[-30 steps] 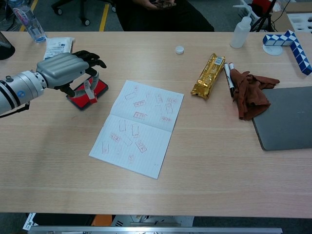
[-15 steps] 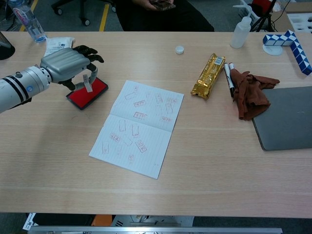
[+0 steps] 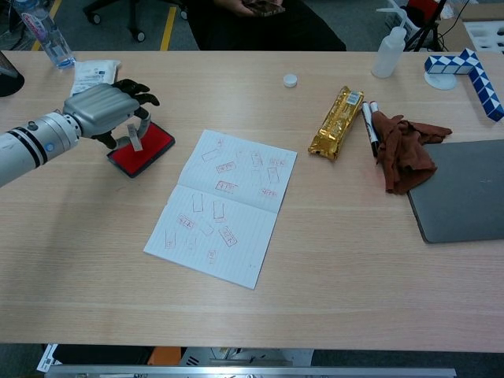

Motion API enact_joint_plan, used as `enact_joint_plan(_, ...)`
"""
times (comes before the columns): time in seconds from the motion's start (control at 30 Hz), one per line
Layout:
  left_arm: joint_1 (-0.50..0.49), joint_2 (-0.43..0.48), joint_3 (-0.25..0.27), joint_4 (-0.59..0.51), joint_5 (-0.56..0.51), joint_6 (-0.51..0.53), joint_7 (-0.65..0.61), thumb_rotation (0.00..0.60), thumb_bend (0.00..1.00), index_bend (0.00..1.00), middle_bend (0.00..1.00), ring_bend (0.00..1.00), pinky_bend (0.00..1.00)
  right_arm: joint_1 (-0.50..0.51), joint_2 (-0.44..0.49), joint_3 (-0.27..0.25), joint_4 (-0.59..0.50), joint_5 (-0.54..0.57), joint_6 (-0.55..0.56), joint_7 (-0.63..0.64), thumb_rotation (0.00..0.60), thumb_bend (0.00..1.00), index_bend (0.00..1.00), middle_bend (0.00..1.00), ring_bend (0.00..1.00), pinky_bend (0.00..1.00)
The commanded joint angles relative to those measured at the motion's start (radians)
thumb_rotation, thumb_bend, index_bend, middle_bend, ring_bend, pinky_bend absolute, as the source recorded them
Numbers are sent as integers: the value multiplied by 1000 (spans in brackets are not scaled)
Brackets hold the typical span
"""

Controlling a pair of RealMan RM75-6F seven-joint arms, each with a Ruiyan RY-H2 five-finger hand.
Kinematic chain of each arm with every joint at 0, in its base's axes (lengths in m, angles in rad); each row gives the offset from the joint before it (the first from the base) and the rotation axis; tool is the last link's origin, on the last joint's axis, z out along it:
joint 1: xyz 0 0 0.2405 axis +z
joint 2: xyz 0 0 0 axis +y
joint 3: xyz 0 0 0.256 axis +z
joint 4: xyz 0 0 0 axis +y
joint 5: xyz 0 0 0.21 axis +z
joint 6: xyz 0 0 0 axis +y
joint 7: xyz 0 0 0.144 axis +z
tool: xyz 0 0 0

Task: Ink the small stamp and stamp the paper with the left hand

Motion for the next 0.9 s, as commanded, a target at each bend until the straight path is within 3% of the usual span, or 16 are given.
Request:
enact_joint_plan(0.03,1,-15,6,27,1,-5,-22,600,431,643,136,0,6,-2,2,0,-2,0,2,-2,600,155,313,362,300,324)
enact_joint_plan(0.63,0,-32,13,61,-1,-6,-61,600,431,642,132,0,6,-10,3,0,-5,0,10,-3,600,155,313,362,300,324)
enact_joint_plan(0.73,2,-5,10,18,5,17,-52,600,431,642,133,0,6,-9,0,0,1,-2,8,3,600,155,313,362,300,324)
enact_joint_plan(0.9,15,88,8,-148,19,75,-2,600,431,642,134,0,6,4,-11,3,20,-6,-11,20,600,155,312,362,300,324)
